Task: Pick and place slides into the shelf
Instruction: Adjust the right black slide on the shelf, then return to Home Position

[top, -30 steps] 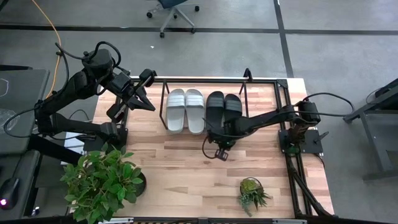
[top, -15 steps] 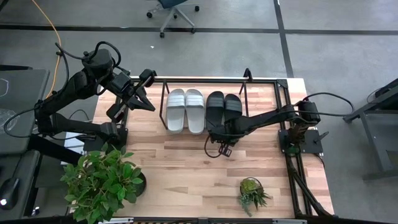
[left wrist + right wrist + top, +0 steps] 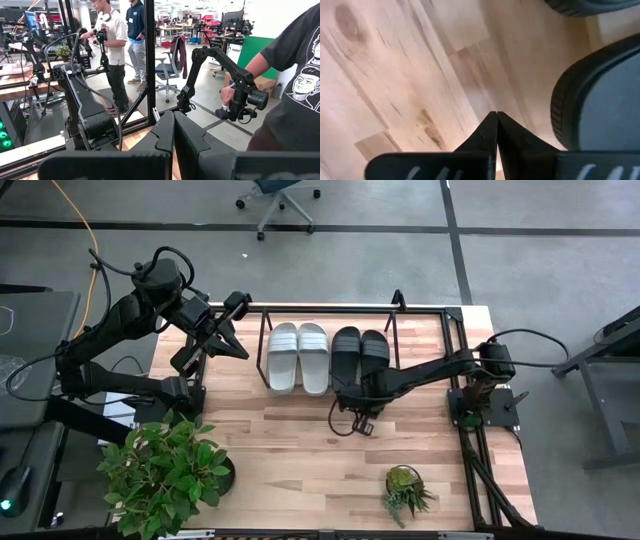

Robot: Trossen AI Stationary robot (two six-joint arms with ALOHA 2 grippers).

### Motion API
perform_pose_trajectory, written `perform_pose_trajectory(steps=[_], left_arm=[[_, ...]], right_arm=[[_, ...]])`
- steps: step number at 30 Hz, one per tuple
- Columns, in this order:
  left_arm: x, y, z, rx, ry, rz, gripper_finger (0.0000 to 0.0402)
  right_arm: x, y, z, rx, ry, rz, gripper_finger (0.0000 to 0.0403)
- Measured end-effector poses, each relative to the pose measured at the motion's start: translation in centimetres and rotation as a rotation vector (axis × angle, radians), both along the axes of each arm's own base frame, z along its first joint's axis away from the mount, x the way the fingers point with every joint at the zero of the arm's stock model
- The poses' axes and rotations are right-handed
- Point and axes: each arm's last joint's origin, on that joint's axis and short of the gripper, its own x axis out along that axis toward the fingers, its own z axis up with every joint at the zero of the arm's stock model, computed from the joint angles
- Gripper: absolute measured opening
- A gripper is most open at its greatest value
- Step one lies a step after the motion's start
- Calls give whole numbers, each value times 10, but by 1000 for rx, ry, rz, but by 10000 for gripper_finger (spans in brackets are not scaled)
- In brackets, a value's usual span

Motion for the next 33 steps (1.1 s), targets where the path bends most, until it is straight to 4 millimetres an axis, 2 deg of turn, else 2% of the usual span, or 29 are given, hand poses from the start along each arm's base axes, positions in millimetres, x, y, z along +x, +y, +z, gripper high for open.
perform_pose_trajectory(steps=[7, 13, 18, 22, 25, 29, 33], left_arm=[[0, 0, 0, 0, 0, 0, 3], [0, 0, 0, 0, 0, 0, 3], [-1, -1, 1, 3, -4, 1, 3], [-3, -2, 1, 5, -9, 1, 3], [-7, -4, 3, 1, -14, 1, 3], [-11, -6, 5, 2, -25, 0, 3], [-16, -8, 8, 10, -41, 21, 3]], right_arm=[[-7, -12, 0, -145, 54, -117, 0], [-3, -18, 0, -150, 25, -136, 0], [4, -5, 6, -62, -81, -31, 0], [-4, 8, 20, -70, -118, -69, 0], [-16, 23, 47, -82, -237, -150, 0], [-38, 47, 111, -133, -547, -220, 0], [-68, 54, 170, -158, -814, -280, 0]])
